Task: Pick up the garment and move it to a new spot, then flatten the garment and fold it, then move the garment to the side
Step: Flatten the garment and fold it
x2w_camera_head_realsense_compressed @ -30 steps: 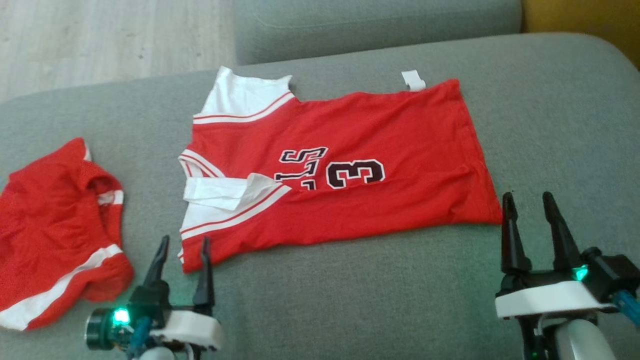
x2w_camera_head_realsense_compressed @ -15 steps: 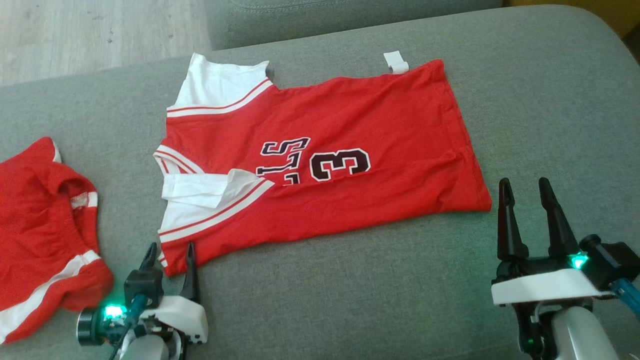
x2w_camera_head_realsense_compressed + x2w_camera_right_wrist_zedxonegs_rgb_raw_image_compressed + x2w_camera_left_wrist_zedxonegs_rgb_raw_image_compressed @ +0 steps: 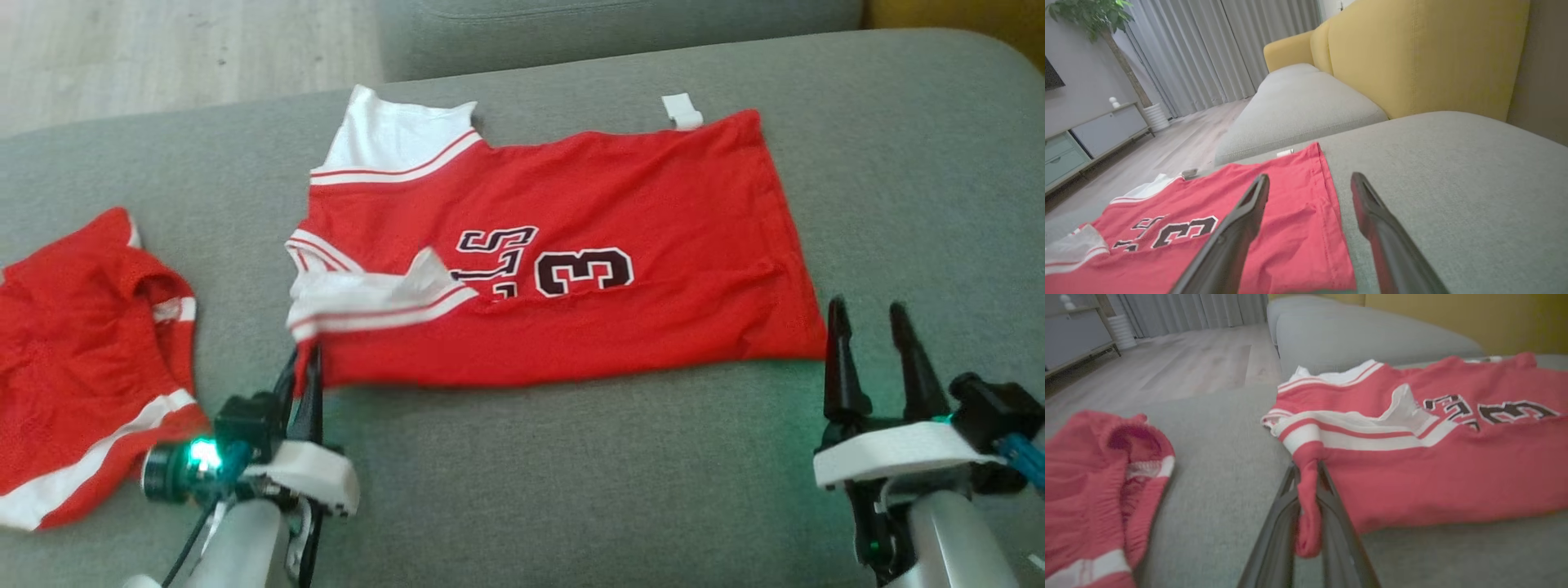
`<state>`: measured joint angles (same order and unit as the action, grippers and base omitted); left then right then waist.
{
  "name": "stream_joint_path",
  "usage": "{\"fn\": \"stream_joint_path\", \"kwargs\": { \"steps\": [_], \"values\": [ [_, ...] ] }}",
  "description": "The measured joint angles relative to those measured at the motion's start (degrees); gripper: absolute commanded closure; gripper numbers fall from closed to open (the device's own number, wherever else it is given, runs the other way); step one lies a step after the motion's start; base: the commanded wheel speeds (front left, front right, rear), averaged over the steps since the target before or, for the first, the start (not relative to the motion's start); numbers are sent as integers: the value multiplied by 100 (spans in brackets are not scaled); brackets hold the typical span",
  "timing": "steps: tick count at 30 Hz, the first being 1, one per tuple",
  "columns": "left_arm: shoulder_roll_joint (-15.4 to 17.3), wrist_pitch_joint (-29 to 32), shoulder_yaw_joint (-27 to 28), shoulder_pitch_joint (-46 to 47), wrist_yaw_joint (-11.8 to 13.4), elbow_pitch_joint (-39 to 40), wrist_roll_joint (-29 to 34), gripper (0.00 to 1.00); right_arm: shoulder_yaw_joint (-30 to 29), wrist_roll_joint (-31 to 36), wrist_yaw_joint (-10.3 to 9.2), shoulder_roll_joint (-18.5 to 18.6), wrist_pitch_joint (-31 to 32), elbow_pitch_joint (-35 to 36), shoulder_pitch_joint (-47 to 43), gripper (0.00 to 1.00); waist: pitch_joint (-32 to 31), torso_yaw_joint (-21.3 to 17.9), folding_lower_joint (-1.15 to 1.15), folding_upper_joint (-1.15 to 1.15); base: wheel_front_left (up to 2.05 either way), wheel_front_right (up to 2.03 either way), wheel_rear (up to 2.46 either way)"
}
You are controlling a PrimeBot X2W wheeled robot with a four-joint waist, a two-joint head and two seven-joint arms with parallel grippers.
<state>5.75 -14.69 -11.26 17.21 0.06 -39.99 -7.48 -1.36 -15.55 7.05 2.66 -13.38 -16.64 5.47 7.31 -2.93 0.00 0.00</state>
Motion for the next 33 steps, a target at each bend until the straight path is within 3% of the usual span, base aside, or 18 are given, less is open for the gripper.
{"fn": "stream_joint_path", "kwargs": {
  "steps": [7,16,23,24,25,26,33],
  "values": [
    [-8,0,-75,-447,-134,970,100,100,-531,89,0,-1,560,-1437,439,0,16,197,0,0,0,0,0],
    [-35,0,-224,-587,-211,1173,152,100,-646,-24,0,-1,710,-2905,1346,0,136,365,0,0,0,0,0],
    [-67,-1,-325,-560,-242,1256,156,100,-488,-112,0,66,673,-3632,1985,0,259,417,0,0,0,0,0],
    [-66,-1,-325,-553,-242,1255,166,100,-417,-154,0,77,673,-3705,2048,6,265,418,0,0,0,0,0],
    [-64,-1,-324,-547,-242,1254,188,100,-339,-208,0,91,662,-3766,2103,79,265,417,0,0,0,0,0],
    [-63,-1,-323,-540,-242,1251,199,100,-261,-205,0,104,627,-3813,2132,100,258,412,0,0,0,0,0],
    [-55,-1,-294,-577,-232,1124,198,100,-48,101,0,144,374,-4120,2097,100,14,334,0,0,0,0,0]
  ]
}}
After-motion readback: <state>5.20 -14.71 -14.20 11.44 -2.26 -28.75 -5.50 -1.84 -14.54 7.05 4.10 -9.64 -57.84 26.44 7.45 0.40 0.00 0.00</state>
